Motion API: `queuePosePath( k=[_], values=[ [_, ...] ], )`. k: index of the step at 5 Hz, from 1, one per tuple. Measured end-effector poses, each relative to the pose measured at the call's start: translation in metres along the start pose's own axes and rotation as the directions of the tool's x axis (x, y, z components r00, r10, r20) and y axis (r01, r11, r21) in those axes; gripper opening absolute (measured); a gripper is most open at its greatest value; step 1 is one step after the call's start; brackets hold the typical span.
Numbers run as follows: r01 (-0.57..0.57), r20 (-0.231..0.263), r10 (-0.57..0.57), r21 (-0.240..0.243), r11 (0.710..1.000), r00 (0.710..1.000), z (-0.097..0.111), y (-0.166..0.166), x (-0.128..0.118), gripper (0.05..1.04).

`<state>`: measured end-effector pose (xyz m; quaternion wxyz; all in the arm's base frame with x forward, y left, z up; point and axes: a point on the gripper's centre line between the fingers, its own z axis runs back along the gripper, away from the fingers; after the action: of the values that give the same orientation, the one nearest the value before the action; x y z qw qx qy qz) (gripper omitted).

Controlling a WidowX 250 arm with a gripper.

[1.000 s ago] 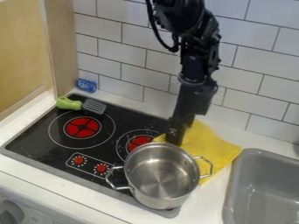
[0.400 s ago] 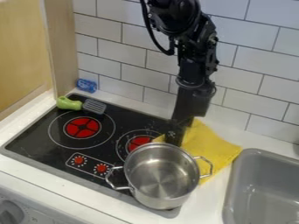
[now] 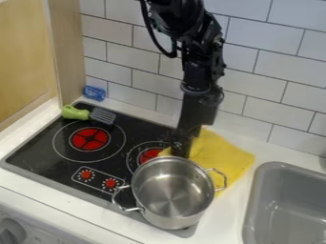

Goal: Move the yellow cloth in the left side of the silver pot

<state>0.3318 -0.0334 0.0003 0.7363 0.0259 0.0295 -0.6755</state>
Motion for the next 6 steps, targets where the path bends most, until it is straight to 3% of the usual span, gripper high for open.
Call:
queuePosePath(
  k=[3, 5, 6],
  values=[
    [-0.102, -0.039, 0.103, 0.022, 0.995, 0.994, -0.004, 0.003, -0.045, 0.999],
    [-0.217, -0.055, 0.218, 0.020, 0.976, 0.974, -0.007, -0.010, -0.089, 0.999],
    [-0.275, -0.032, 0.276, 0.021, 0.961, 0.961, -0.007, -0.028, -0.108, 0.999]
  ],
)
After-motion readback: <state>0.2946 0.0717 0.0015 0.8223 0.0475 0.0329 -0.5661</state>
